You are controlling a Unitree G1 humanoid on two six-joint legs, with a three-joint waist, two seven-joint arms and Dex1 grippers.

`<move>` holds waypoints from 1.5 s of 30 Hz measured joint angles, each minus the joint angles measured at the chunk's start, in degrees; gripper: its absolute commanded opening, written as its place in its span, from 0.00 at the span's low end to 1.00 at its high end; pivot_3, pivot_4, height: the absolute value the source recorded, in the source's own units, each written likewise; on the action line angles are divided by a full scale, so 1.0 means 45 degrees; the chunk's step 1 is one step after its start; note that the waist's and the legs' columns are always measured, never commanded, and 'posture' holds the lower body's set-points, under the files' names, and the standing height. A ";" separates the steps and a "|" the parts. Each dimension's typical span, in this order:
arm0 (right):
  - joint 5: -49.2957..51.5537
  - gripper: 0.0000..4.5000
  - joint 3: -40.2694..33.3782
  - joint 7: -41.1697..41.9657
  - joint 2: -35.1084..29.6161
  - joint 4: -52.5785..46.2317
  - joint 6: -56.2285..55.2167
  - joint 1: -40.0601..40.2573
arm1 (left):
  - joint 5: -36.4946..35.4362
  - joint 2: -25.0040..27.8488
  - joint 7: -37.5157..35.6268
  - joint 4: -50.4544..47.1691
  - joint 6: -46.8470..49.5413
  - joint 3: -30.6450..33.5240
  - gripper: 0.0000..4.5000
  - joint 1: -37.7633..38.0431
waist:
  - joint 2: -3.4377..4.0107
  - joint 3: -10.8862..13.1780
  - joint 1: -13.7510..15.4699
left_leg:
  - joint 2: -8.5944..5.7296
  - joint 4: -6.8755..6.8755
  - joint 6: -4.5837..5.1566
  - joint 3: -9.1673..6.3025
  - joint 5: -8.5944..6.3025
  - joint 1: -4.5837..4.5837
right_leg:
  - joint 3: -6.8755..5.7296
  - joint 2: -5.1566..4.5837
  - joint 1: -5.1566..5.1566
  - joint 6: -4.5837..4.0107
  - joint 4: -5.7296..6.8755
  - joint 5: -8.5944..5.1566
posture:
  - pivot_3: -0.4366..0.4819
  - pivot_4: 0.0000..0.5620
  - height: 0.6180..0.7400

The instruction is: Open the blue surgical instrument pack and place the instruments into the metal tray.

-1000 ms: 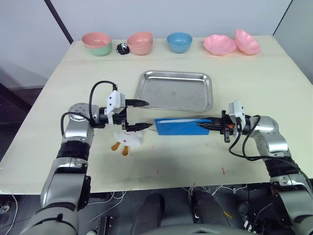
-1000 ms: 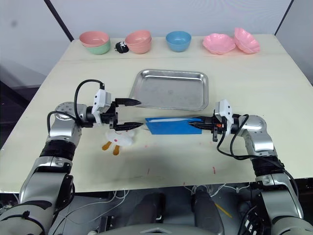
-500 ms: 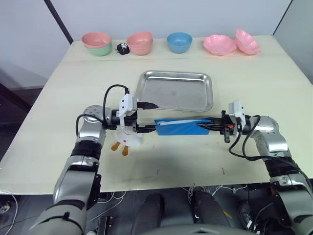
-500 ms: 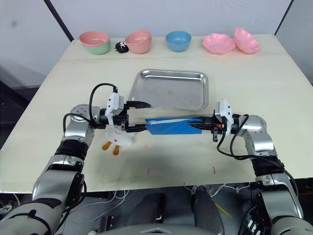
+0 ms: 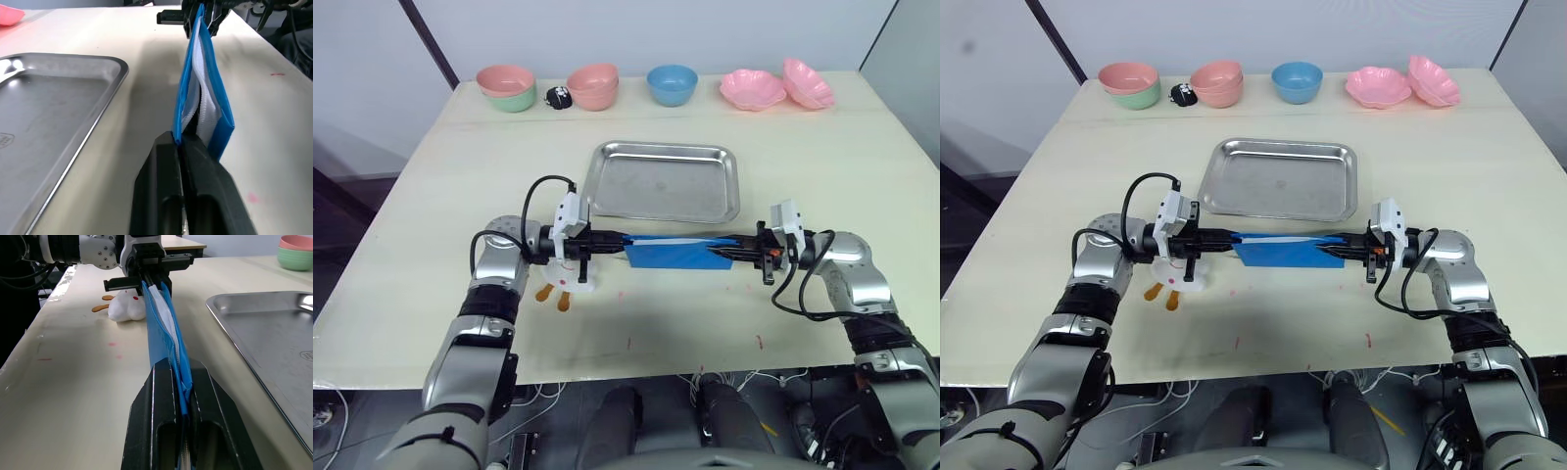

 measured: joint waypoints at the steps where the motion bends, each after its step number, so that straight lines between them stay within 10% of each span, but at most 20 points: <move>1: 0.0038 0.00 0.0000 0.0002 -0.0053 -0.0153 0.0149 0.0059 | -0.0013 0.0007 -0.0007 -0.0139 0.0108 -0.0002 0.01 0.0065 | 0.0000 0.0000 0.0000 | 0.0000 0.0000 0.0000 0.0000 0.0000 0.0000 | -0.0001 0.0000 0.0000 0.0000 0.0000 0.0000 | 0.48 0.27 1.00; 12: 0.0788 0.98 -0.0046 -0.0097 -0.0554 -0.1664 0.2046 0.0295 | -0.0257 0.0014 -0.0017 -0.0879 0.0989 -0.0025 0.00 0.0331 | -0.0001 0.0000 0.0003 | 0.0002 0.0001 0.0000 -0.0010 0.0000 0.0000 | 0.0001 -0.0001 0.0000 0.0000 0.0001 0.0000 | 0.48 0.27 1.00; 22: 0.3042 0.98 -0.1488 -0.1542 -0.1157 -0.4101 0.4991 0.1055 | -0.0219 -0.0026 0.0041 -0.0880 0.0896 -0.0034 0.00 0.0341 | -0.0006 0.0000 0.0039 | 0.0004 0.0002 0.0001 -0.0021 0.0000 -0.0002 | 0.0000 -0.0006 0.0001 0.0000 0.0001 0.0000 | 0.48 0.27 1.00; 28: 0.4120 0.60 -0.1645 -0.1524 -0.1223 -0.4965 0.5812 0.1819 | -0.0109 -0.0133 0.0089 -0.0842 0.0761 -0.0075 0.00 0.0319 | -0.0008 0.0000 0.0070 | 0.0002 0.0004 0.0001 -0.0012 0.0000 -0.0004 | -0.0002 -0.0009 0.0003 0.0002 0.0000 -0.0001 | 0.48 0.27 1.00; 33: 0.3208 0.03 -0.0850 -0.1233 -0.1487 -0.4870 0.5331 0.2623 | -0.0052 -0.0191 0.0142 -0.0536 0.0670 -0.0097 0.00 0.0063 | -0.0009 0.0001 0.0054 | -0.0007 0.0005 0.0001 -0.0001 0.0000 -0.0003 | -0.0002 -0.0007 0.0003 0.0003 0.0000 -0.0001 | 0.48 0.27 1.00; 45: 0.0851 0.01 0.0279 -0.0748 -0.1903 -0.3778 0.3264 0.3725 | 0.0283 -0.0430 0.0346 0.0462 0.0188 -0.0108 0.00 -0.0506 | -0.0014 0.0002 0.0074 | -0.0016 0.0007 0.0001 0.0012 0.0000 -0.0004 | -0.0009 -0.0008 0.0005 0.0005 -0.0001 -0.0002 | 0.48 0.27 1.00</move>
